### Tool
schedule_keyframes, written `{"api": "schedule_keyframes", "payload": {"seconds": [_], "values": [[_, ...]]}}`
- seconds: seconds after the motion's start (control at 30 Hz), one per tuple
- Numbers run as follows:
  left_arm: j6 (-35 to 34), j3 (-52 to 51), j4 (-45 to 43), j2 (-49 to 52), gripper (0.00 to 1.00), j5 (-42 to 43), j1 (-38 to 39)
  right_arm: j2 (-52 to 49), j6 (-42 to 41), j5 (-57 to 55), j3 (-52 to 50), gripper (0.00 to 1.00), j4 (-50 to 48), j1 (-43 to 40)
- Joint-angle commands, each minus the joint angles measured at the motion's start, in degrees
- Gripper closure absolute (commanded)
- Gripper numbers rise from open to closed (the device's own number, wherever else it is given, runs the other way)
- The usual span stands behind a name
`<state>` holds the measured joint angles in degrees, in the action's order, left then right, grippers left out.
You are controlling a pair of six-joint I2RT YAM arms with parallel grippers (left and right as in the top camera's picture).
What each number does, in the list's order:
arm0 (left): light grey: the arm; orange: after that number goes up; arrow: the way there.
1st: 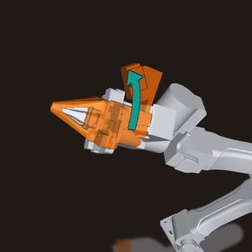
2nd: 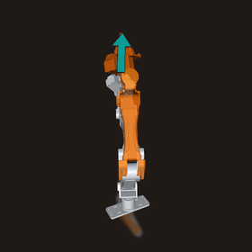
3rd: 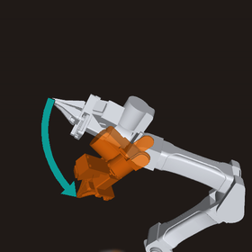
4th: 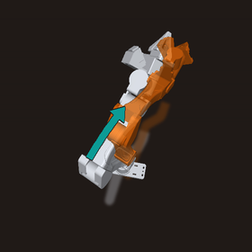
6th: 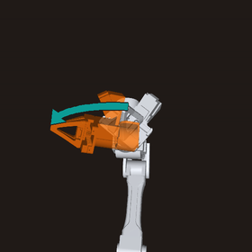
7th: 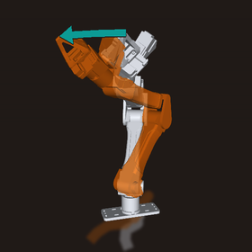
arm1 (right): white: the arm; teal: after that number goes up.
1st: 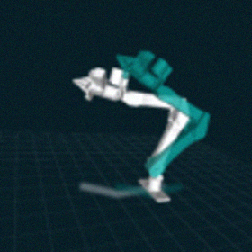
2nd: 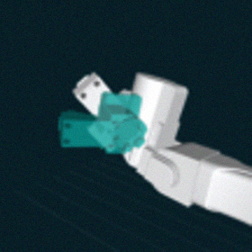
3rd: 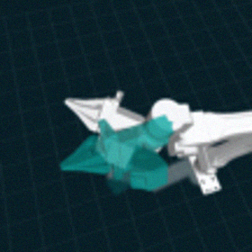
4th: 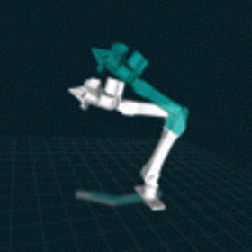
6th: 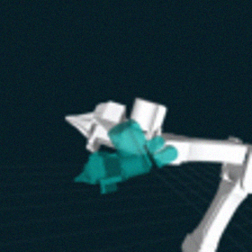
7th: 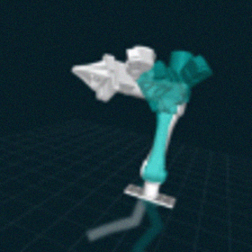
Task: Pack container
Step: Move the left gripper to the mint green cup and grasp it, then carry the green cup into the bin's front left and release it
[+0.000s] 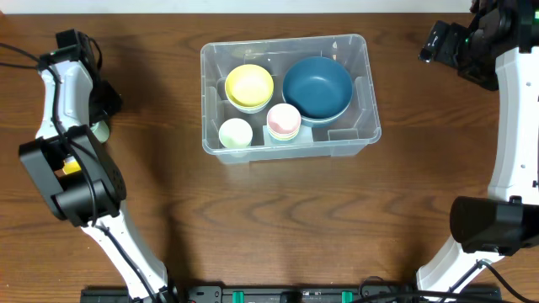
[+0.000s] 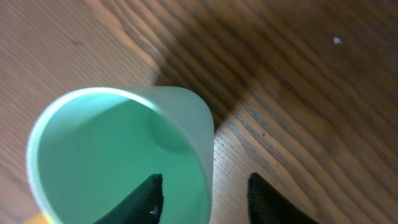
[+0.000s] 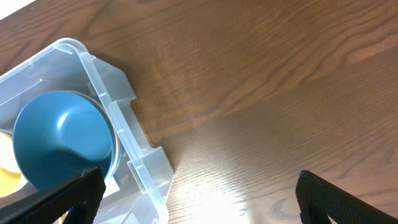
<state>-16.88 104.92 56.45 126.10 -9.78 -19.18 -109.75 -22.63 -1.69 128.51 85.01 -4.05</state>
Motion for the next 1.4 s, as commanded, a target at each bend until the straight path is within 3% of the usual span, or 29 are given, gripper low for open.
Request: {"api": "schedule_keyframes", "payload": {"seconds": [0.0,0.13,0.33,0.6,0.9,1.13,1.37], "values": [[0.1,0.5,-0.1,1.5,0.76,-0.1,-0.1,1.3,-0.7,0.0,0.1,0.01,0.1,0.0],[0.1,0.5,0.4,1.5,0.94,0.1,-0.1,1.3,-0.7,0.0,0.1,0.01,0.1,0.0],[-1.5,0.5,2.6,-0.9,0.94,1.2,0.4,1.3,-0.7,0.0,0.1,0.01,0.1,0.0],[-1.5,0.6,1.8,-11.8,0.95,14.3,5.2,1.3,-0.7,0.0,0.1,0.01,0.1,0.0],[2.1,0.6,5.1,-25.9,0.94,17.7,21.2,1.3,-0.7,0.0,0.1,0.01,0.1,0.0],[6.4,-0.8,11.4,-26.4,0.94,17.7,35.1,1.3,-0.7,0.0,0.1,0.01,0.1,0.0],[6.8,-4.7,11.6,-26.1,0.95,17.7,41.3,1.3,-0.7,0.0,0.1,0.01,0.1,0.0]]}}
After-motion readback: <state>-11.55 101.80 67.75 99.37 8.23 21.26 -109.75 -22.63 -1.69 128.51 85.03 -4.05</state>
